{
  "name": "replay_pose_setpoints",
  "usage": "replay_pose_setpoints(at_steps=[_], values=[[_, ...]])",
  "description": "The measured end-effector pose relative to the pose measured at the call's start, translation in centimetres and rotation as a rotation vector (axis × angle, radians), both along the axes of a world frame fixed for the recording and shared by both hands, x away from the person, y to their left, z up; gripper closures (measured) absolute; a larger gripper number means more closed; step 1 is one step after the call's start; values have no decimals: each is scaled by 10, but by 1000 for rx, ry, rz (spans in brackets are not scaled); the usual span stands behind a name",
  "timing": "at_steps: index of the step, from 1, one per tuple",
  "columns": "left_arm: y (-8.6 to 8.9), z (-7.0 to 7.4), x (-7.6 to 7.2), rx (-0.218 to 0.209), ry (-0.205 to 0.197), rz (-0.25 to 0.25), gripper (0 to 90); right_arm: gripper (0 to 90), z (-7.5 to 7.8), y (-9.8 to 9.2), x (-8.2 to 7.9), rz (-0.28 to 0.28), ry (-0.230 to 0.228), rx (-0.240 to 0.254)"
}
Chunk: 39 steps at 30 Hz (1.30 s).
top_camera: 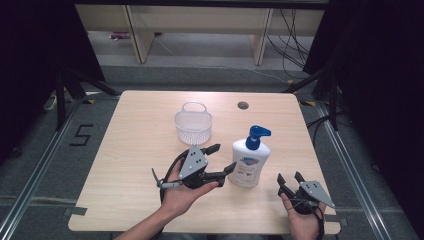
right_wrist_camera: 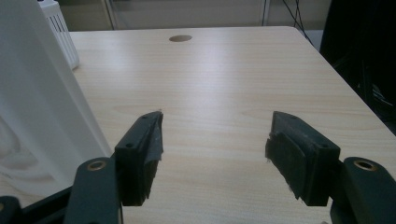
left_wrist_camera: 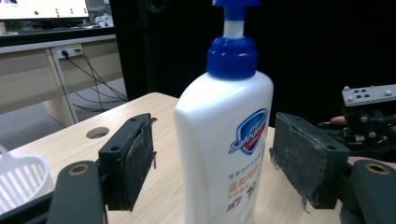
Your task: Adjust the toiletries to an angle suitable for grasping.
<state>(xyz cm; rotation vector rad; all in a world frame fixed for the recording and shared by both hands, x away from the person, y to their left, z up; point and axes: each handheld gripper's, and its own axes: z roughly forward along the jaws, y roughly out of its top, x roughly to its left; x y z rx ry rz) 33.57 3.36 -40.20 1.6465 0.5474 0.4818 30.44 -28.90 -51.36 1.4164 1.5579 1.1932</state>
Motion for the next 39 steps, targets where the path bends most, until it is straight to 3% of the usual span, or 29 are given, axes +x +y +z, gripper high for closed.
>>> replay_pose_setpoints(at_steps=[5,10,12,13,21,28,29,38,39], values=[[-9,9,2,1,-9,-6,289,356,0,0,0,8,2,6],[-19,19,3,-19,-13,-7,303,355,0,0,0,-16,0,-21],[-26,25,3,-27,-15,5,312,354,0,-1,1,-17,-2,-22],[-28,27,3,-27,-20,8,317,354,0,1,1,-3,6,5],[-53,41,10,-31,-28,50,348,352,0,0,1,-8,8,-14],[-66,47,19,-28,-23,80,373,351,0,-2,2,-2,10,-6],[-67,47,19,-30,-21,82,378,350,0,-1,2,1,15,18],[-76,47,24,-24,-10,90,433,350,1,-2,2,-10,29,-17],[-77,48,25,-22,-13,93,454,349,0,0,2,-7,39,12]])
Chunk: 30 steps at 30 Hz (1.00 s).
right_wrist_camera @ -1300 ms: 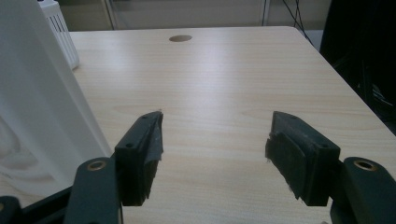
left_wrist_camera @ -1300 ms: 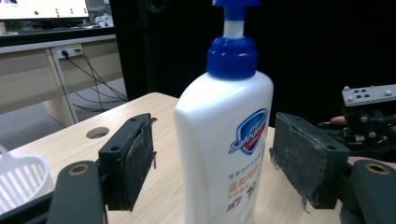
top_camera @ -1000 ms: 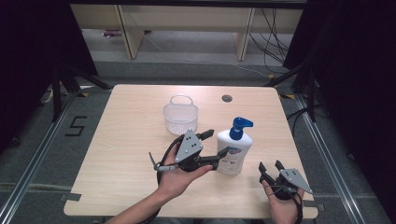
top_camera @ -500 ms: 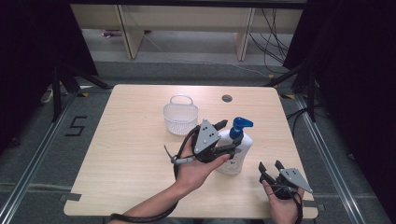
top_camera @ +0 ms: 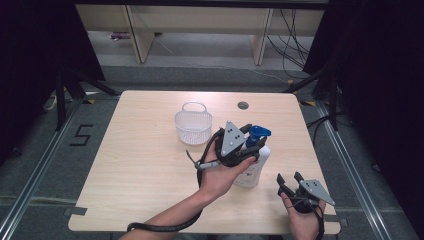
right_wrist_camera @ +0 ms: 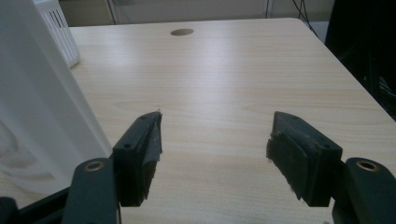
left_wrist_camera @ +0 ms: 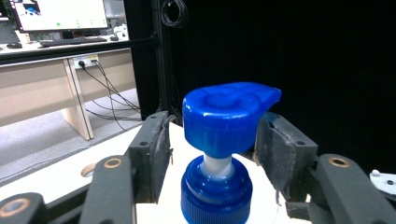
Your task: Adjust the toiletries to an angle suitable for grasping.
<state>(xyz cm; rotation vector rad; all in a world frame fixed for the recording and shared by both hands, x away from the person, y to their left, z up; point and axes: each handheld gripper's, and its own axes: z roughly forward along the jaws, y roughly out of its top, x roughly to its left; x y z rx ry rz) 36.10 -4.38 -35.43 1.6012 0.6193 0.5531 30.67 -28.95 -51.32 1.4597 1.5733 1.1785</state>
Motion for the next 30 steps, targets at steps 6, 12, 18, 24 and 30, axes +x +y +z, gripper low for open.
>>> replay_pose_setpoints(at_steps=[6,12,18,24,30], values=[[-3,1,2,-5,-3,0,545,348,1,-1,1,16,10,0],[-4,1,0,-8,-13,14,591,346,1,-3,0,17,7,-12],[-4,1,0,-18,-13,9,596,346,0,-2,1,21,-3,-1],[0,4,4,-10,12,-7,597,343,0,-3,2,19,-14,-1],[4,9,4,-15,7,-28,597,341,0,-3,2,14,-1,26]])
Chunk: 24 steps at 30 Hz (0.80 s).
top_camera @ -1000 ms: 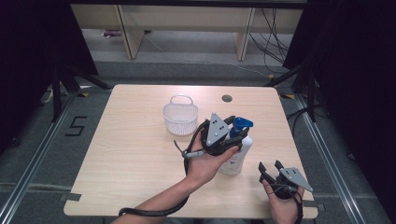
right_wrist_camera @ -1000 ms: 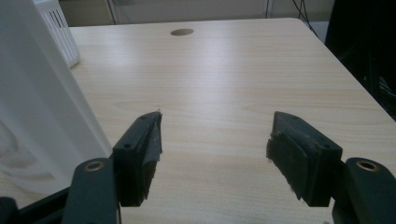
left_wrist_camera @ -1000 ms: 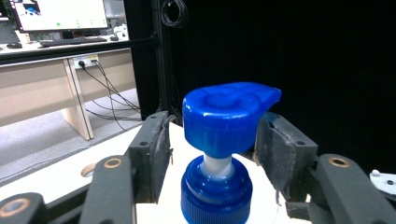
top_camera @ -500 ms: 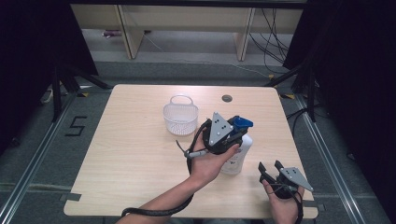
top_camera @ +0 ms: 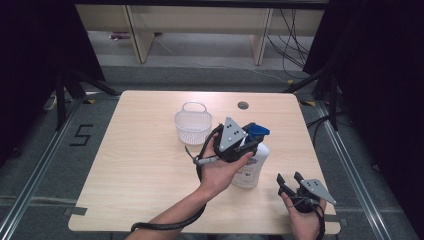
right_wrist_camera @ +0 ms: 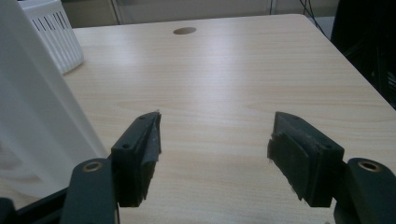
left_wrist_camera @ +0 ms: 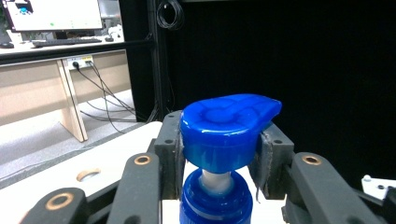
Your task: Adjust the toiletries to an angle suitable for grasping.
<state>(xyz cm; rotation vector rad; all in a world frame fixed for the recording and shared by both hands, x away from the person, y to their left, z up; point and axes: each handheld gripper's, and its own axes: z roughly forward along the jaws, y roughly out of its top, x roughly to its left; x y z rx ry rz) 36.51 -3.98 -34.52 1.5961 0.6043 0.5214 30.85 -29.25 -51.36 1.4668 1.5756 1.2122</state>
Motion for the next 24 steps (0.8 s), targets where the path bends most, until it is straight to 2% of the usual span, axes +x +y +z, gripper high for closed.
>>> replay_pose_setpoints(at_steps=[3,4,6,9,10,13,14,15,17,18,21,22,23,24], values=[[2,4,-1,-7,-2,-9,598,341,0,1,-1,0,10,8],[4,9,0,-12,-6,-13,598,341,1,0,-1,5,21,-11],[7,13,-1,-13,-2,-16,598,341,1,-1,0,17,16,-13],[10,17,-1,-15,-11,-20,598,339,1,-1,0,6,11,-16],[13,20,-1,-21,-14,-19,598,338,0,-1,1,9,1,11],[17,23,-1,-23,-16,-19,598,335,0,-3,1,6,-6,-1],[21,25,0,-24,-18,-21,598,331,-1,-3,1,18,-8,15],[23,26,1,-18,-19,-19,598,326,0,-3,-1,7,9,29],[27,28,1,-22,-18,-19,598,323,0,-6,-2,11,1,21],[31,30,2,-14,-23,-18,598,322,1,-6,-4,2,12,44],[33,32,3,-11,-23,-18,598,321,1,-9,-5,1,0,32],[35,35,3,-8,-24,-14,598,321,0,-9,-5,14,-4,62],[35,35,3,-8,-24,-14,598,321,0,-11,-6,7,-2,25],[39,38,3,-10,-24,-11,598,321,0,-12,-6,-2,-5,18]])
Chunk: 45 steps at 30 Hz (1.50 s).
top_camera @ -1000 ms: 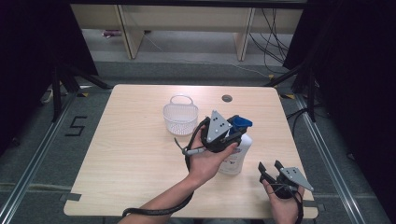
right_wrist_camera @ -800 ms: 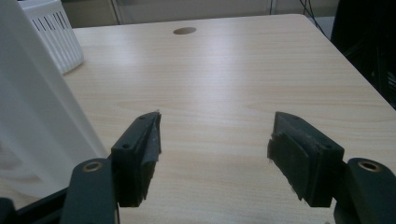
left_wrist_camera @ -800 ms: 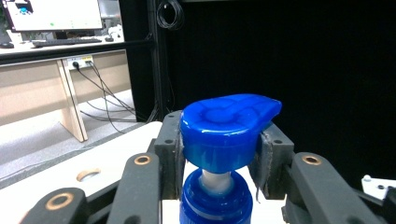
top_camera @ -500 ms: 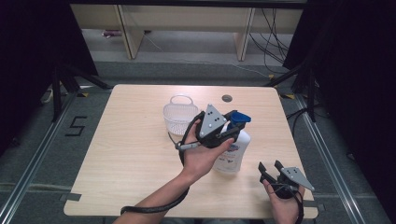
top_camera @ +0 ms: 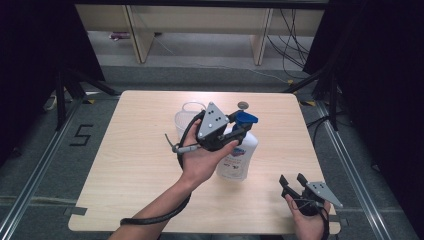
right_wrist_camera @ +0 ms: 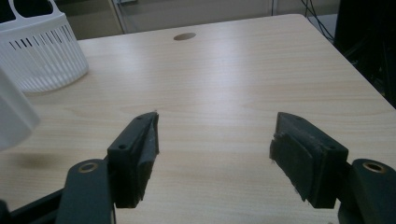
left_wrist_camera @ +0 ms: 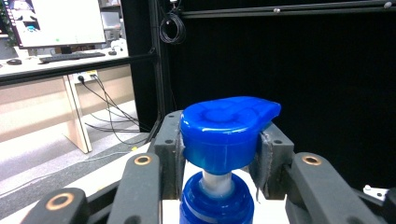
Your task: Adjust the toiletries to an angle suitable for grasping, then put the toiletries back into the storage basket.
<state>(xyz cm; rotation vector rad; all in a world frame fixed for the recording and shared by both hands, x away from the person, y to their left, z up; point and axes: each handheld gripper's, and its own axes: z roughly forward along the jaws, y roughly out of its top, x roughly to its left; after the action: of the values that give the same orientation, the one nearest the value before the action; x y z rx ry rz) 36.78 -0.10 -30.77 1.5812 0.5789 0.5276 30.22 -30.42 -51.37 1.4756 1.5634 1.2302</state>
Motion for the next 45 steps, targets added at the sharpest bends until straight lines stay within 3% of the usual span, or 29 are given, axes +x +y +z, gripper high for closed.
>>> replay_pose_setpoints(at_steps=[4,6,9,10,11,12,13,15,16,18,19,21,22,25,26,29,31,36,37,38,40,45], values=[[5,5,-1,-12,-1,2,598,321,-1,-1,0,-1,-8,13],[9,9,-3,-16,-4,6,598,322,1,1,0,6,29,40],[11,12,-4,-21,-9,9,599,323,0,1,4,19,13,39],[12,15,-6,-38,16,14,599,325,0,1,6,24,27,17],[12,15,-6,-38,16,14,599,325,0,1,6,24,27,17],[15,17,-4,-34,-10,17,598,326,-1,2,9,27,-5,22],[15,17,-4,-34,-10,17,599,326,-1,2,9,27,-5,22],[18,19,-4,-38,-6,18,599,326,0,3,10,25,17,36],[21,21,-4,-39,-4,20,598,326,0,3,11,19,30,8],[23,21,-4,-38,-7,22,599,326,0,3,11,20,32,18],[24,21,-4,-38,-9,20,599,327,1,2,11,22,31,-8],[25,21,-5,-45,14,24,599,327,1,2,11,24,32,-11],[28,21,-3,-35,-9,31,599,327,0,6,11,19,37,46],[31,21,-2,-39,-9,39,599,327,0,4,12,30,28,35],[33,21,-1,-39,-9,47,599,327,1,3,12,39,40,7],[35,20,-1,-36,-15,53,599,327,0,3,14,42,20,7],[38,19,0,-33,-14,59,599,326,1,4,14,38,46,20],[47,18,2,-36,-9,67,599,325,1,5,13,22,59,25],[47,18,2,-37,-11,66,599,325,0,4,14,35,33,27],[49,19,2,-33,-14,66,598,324,0,3,14,13,29,-5],[52,20,2,-36,-16,67,598,324,0,4,14,18,14,8],[58,21,2,-43,-19,70,598,323,0,4,13,20,31,10]])
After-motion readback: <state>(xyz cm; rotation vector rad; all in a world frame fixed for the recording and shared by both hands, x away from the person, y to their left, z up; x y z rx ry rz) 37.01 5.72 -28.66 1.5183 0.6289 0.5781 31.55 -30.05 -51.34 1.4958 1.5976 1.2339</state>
